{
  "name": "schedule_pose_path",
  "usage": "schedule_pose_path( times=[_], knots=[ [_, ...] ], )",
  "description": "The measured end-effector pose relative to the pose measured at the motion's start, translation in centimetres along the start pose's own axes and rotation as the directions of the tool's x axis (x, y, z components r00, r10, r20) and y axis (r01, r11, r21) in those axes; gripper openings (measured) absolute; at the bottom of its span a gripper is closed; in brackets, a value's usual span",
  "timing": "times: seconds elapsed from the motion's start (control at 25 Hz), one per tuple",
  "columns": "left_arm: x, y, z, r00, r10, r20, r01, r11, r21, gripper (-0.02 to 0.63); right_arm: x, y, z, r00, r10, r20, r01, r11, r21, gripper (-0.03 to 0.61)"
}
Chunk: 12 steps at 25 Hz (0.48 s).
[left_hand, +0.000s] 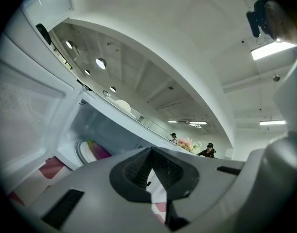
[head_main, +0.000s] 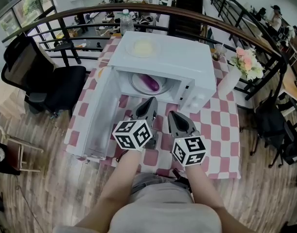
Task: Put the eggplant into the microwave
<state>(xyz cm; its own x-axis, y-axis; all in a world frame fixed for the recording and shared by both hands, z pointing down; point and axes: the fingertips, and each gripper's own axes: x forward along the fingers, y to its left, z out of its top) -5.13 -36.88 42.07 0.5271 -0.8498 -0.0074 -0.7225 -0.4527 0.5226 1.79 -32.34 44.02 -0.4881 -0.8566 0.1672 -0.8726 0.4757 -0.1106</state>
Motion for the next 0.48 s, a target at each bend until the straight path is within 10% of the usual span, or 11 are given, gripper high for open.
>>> schedule_pose_path(
  times=[0.48],
  knots=[
    [-1.4, -2.6, 0.6, 0.996, -0.09, 0.018, 0.084, 0.977, 0.195, 0.003, 0.0, 0.9, 1.7, 0.997, 0.012, 0.075, -0.007, 0.998, -0.06, 0.023]
  ],
)
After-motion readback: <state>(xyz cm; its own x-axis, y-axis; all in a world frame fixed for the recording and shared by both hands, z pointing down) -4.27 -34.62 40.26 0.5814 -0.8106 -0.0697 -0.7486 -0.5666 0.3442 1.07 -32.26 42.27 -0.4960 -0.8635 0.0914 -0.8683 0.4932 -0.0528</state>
